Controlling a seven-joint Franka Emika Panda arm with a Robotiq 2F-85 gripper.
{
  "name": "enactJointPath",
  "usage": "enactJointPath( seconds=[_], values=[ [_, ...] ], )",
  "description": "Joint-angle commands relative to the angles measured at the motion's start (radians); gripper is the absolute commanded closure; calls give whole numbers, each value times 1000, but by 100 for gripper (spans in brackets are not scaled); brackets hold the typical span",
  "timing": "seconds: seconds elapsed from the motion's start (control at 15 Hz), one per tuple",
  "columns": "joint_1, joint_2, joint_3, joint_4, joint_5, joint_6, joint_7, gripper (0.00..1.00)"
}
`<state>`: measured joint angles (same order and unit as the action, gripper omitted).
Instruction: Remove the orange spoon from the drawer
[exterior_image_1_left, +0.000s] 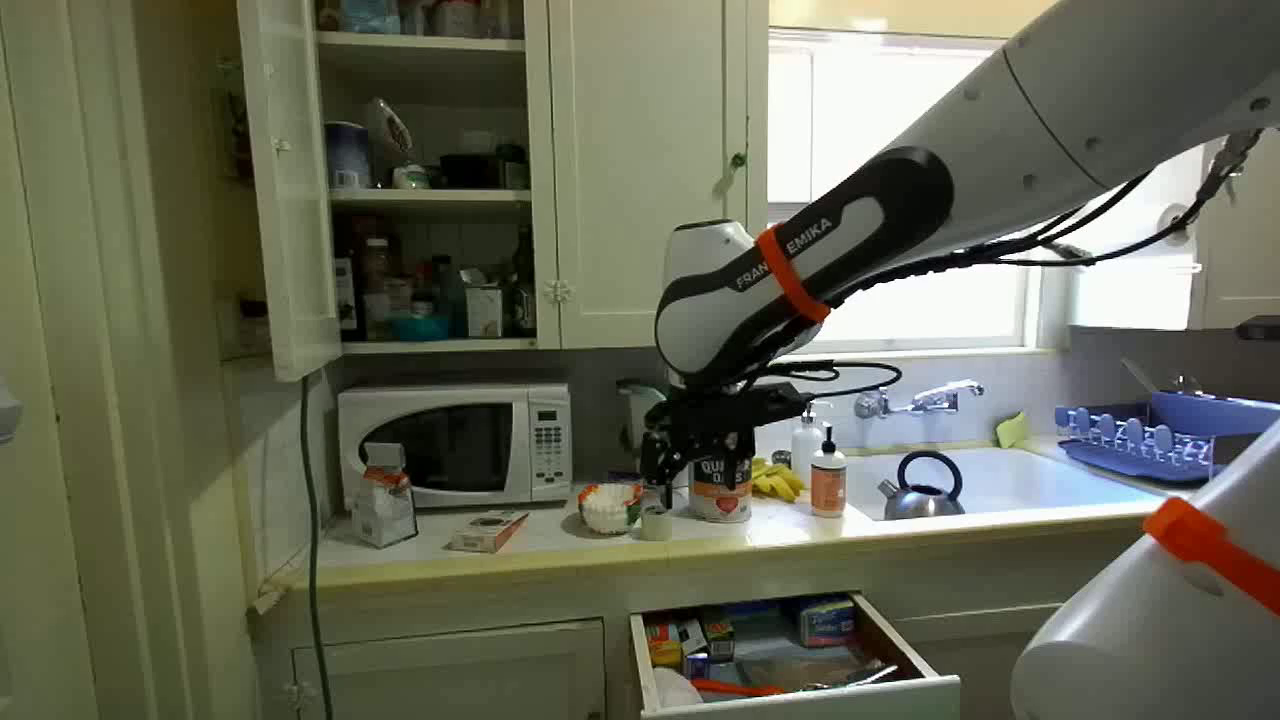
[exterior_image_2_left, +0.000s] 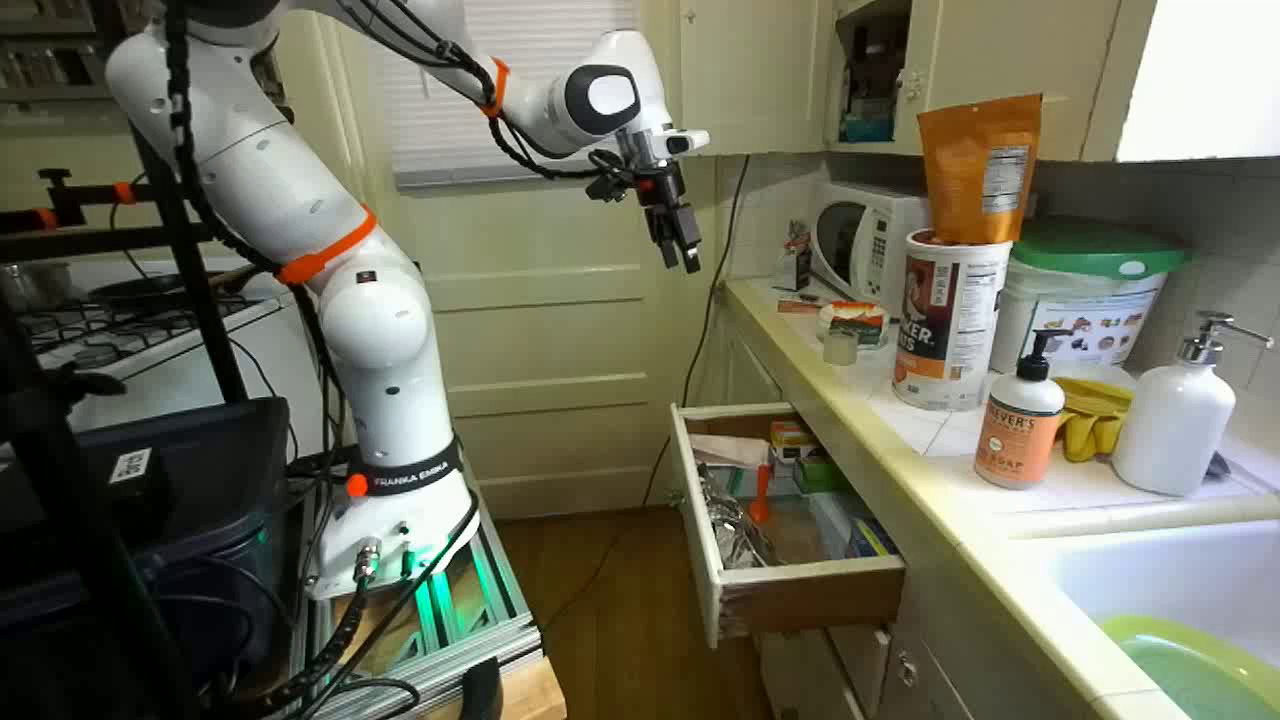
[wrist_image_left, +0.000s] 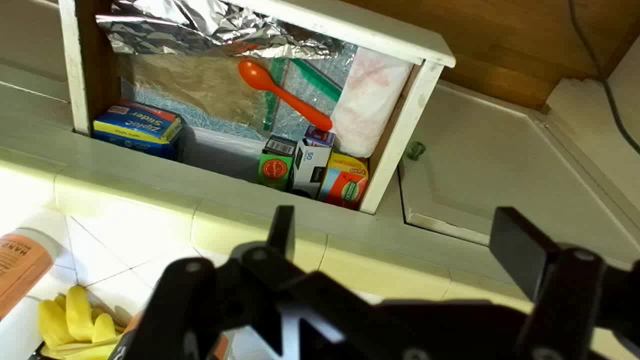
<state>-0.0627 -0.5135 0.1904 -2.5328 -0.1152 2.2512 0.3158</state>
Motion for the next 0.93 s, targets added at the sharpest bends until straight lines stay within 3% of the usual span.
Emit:
enactJointPath(
  seconds=[0.0, 0.4, 0.87],
  values=[
    [15, 1, -14, 2, -9, -4, 6, 0],
    [15, 1, -14, 2, -9, -4, 6, 0],
    [50, 222, -124, 39, -48, 43, -398, 0]
  ],
)
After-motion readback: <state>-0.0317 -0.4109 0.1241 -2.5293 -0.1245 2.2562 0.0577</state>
